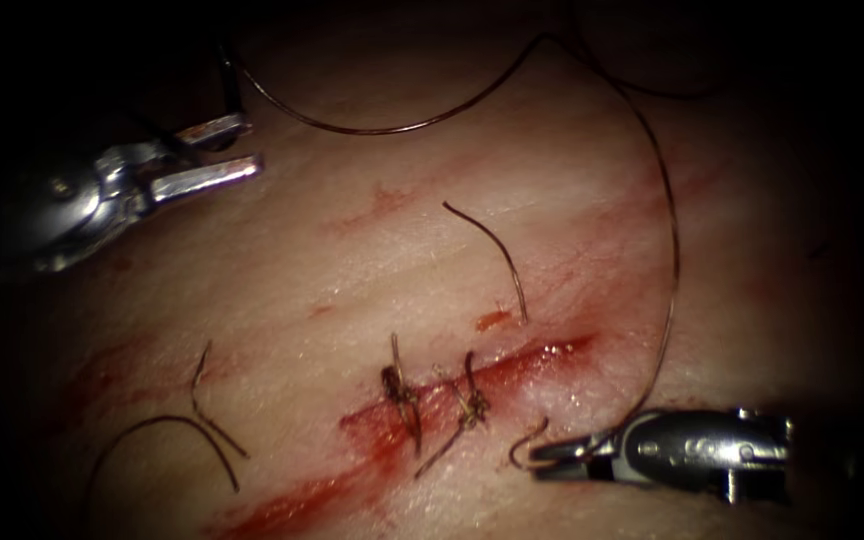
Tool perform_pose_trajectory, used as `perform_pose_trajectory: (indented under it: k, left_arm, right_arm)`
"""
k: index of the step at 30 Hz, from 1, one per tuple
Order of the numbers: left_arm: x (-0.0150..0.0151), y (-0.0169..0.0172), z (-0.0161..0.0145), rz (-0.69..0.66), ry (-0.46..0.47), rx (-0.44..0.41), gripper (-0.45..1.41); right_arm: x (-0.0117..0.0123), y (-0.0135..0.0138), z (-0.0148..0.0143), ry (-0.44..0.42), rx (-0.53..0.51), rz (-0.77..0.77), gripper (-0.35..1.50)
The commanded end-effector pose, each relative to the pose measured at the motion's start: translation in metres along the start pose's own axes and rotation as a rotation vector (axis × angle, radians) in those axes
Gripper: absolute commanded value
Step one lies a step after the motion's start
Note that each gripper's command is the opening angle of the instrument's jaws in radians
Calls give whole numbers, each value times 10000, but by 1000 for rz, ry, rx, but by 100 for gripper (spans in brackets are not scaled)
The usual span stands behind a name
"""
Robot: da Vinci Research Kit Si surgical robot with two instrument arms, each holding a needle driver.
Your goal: Wound Closure
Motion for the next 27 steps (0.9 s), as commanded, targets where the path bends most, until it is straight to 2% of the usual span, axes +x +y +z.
perform_pose_trajectory:
  k: [1,4,5,7,8,9,11,15,21,24,27]
  left_arm:
    - [-5,2,5,-1,1,-1,-45]
    - [-4,4,3,-1,1,-2,-45]
    - [-2,6,3,-2,1,-3,-45]
    - [1,9,2,-3,2,-5,-45]
    - [4,14,3,-3,7,-15,-45]
    - [5,18,4,-7,8,-29,-45]
    - [5,26,5,-3,5,-38,-45]
    - [1,25,3,0,11,-46,-45]
    - [-19,15,0,-6,1,-35,-45]
    - [-36,-1,2,-4,-19,-7,-45]
    - [-58,-12,0,-19,-37,19,-45]
  right_arm:
    - [-1,-7,10,10,22,0,-35]
    - [1,-17,12,24,60,46,-35]
    - [2,-19,12,35,58,51,-16]
    - [5,-22,13,63,27,53,83]
    - [7,-22,13,73,-64,60,148]
    - [8,-22,10,82,-93,66,148]
    - [8,-25,4,78,-85,72,148]
    - [7,-33,-18,17,-89,77,148]
    - [-6,-41,-52,23,-86,65,148]
    - [-9,-33,-67,10,-137,87,148]
    - [-8,-27,-69,33,-175,87,148]
